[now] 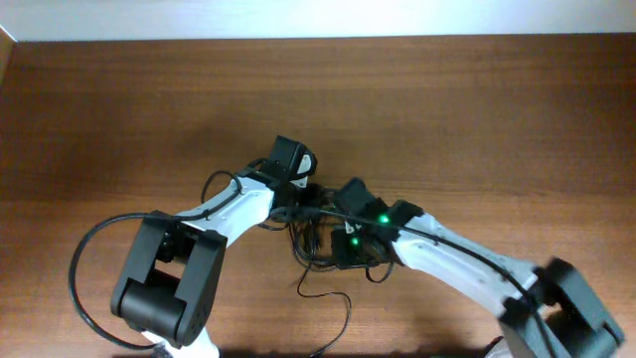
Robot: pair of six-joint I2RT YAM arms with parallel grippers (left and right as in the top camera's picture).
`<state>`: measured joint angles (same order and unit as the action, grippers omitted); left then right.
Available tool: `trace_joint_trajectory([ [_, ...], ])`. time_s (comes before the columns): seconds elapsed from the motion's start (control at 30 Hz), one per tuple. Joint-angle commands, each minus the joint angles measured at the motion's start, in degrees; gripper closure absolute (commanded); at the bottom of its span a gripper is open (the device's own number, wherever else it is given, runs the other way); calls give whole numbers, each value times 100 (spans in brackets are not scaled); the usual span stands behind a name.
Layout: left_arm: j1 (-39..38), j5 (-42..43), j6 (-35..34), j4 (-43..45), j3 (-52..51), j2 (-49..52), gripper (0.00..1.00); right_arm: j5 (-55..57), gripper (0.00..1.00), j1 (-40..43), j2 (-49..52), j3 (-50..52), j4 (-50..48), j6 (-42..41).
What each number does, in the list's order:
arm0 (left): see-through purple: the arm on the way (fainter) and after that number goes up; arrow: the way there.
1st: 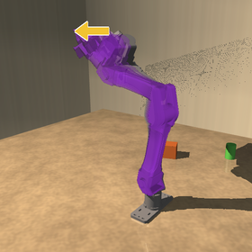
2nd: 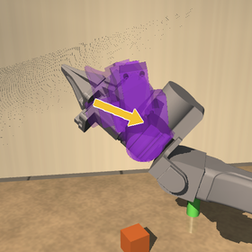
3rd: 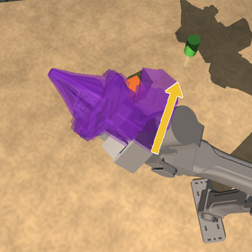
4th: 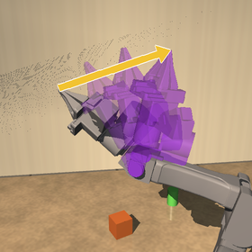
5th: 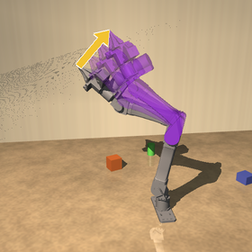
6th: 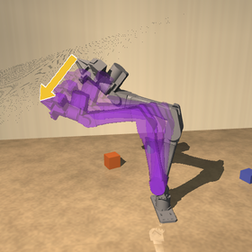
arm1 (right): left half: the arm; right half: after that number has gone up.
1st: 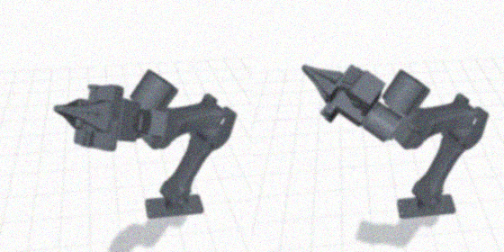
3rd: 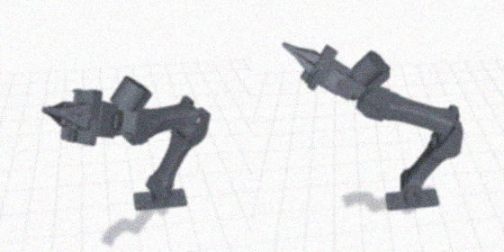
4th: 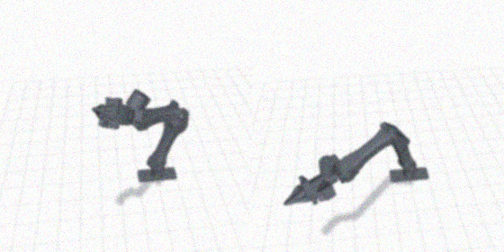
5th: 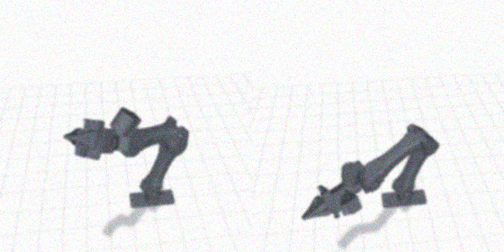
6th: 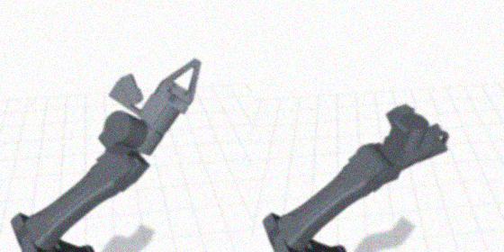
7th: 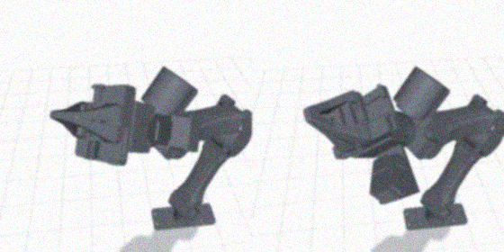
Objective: Untangle cables
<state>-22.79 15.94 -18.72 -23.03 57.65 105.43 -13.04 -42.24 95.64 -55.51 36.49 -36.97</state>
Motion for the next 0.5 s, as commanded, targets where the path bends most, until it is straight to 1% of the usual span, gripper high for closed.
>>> trace_joint_trajectory([
  [0.0, 247, 125, 387, -356, 271, -289, 98, 278, 67, 293, 420, 0, -85, -299],
  [0.1, 511, 127, 378, -433, 343, -400, 92, 166, 67, 796, 540, -2, -181, -295],
  [0.13, 560, 125, 380, -490, 341, -398, 91, 173, 70, 911, 540, -2, -282, -289],
  [0.17, 560, 125, 380, -546, 341, -398, 91, 175, 75, 1016, 540, -2, -450, -227],
  [0.2, 553, 125, 380, -581, 334, -396, 92, 173, 78, 1099, 540, -2, -601, -229],
  [0.3, 555, 96, 382, -671, 315, -391, 92, 146, 79, 1318, 540, -81, -822, -188],
  [0.33, 555, 61, 382, -745, 315, -391, 91, -319, 79, 1467, 535, -310, -728, 234],
  [0.37, 555, 48, 382, -820, 315, -391, 91, -540, 78, 1534, 535, -503, -531, 361],
  [0.43, 553, -225, 380, -1010, 313, -387, 91, -671, 77, 1558, 535, -1115, 212, 490],
  [0.47, 555, -385, 382, -1051, 306, -387, 91, -719, 75, 1519, 535, -1287, 400, 531],
])
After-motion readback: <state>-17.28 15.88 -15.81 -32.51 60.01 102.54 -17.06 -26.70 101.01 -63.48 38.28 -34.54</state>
